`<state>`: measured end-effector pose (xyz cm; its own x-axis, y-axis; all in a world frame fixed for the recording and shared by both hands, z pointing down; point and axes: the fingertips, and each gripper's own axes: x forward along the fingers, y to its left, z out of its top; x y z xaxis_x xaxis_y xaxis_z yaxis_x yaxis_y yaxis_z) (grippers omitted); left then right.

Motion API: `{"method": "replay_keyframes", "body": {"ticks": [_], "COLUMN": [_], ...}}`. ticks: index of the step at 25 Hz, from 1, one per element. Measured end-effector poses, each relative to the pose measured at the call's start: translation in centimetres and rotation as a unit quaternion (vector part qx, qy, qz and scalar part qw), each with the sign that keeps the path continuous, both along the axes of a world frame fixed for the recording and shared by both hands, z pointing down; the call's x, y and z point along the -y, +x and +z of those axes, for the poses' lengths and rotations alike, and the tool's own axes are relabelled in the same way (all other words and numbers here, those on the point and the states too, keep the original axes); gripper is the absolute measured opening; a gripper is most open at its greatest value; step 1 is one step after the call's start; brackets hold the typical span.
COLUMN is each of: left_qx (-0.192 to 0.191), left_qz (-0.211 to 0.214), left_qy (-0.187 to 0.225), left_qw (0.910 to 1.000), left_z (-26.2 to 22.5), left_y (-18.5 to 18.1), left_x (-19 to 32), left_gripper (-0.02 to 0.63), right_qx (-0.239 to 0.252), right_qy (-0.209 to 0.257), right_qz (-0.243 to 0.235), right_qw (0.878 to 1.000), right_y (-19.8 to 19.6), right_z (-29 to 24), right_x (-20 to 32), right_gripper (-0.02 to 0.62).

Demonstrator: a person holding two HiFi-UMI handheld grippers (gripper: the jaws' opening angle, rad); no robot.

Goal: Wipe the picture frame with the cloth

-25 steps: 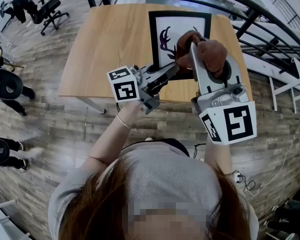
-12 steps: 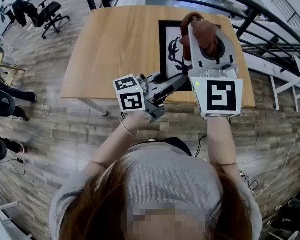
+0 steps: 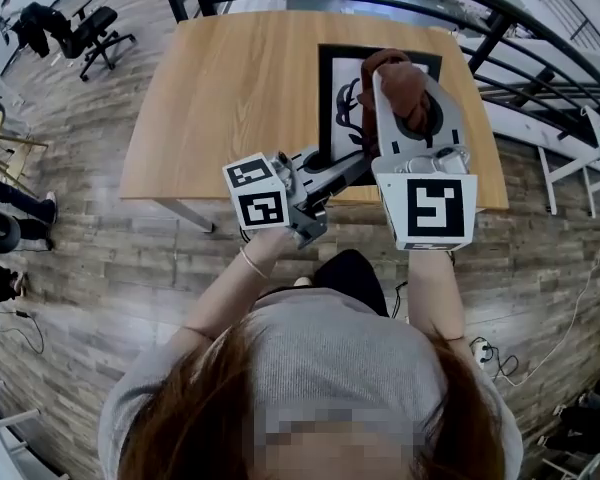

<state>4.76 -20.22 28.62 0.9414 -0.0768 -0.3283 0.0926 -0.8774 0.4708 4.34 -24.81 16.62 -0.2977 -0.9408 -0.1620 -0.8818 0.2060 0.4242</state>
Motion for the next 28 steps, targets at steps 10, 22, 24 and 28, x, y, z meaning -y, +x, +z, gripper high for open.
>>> {"method": "replay_keyframes", "body": {"ticks": [10,22,24,28], "left_qx": [-0.017,-0.038,-0.04,-0.045], "left_qz": [-0.003,-0.037,-0.041,-0.045], "left_qy": [-0.007,-0.007,-0.007,0.0], "left_qw": [0.9998,0.9986,0.9983,0.998], "left_z": [-0.3,-0.8,-0.7,-1.0], "left_y": [0.2,0.0,-0.1,-0.1], "left_x": [-0.5,0.0,0.1,0.1], "left_gripper": [0.017,0.017,0.017,0.017], "right_qx": [0.023,0.034,0.037,0.037], "right_qy": [-0.047,-0.088,-0.098,-0.11], "right_qz": [-0.016,-0.067,-0.074,-0.08], "right_qw": [0.999,0.993,0.992,0.99], "right_y": [0.8,0.5,0.6,0.7], "right_z": [2.6,6.6,7.4,8.2], "right_x": [-2.0,-4.1,-4.4,-5.2], "right_gripper": [0.046,0.046,0.046,0.046]}}
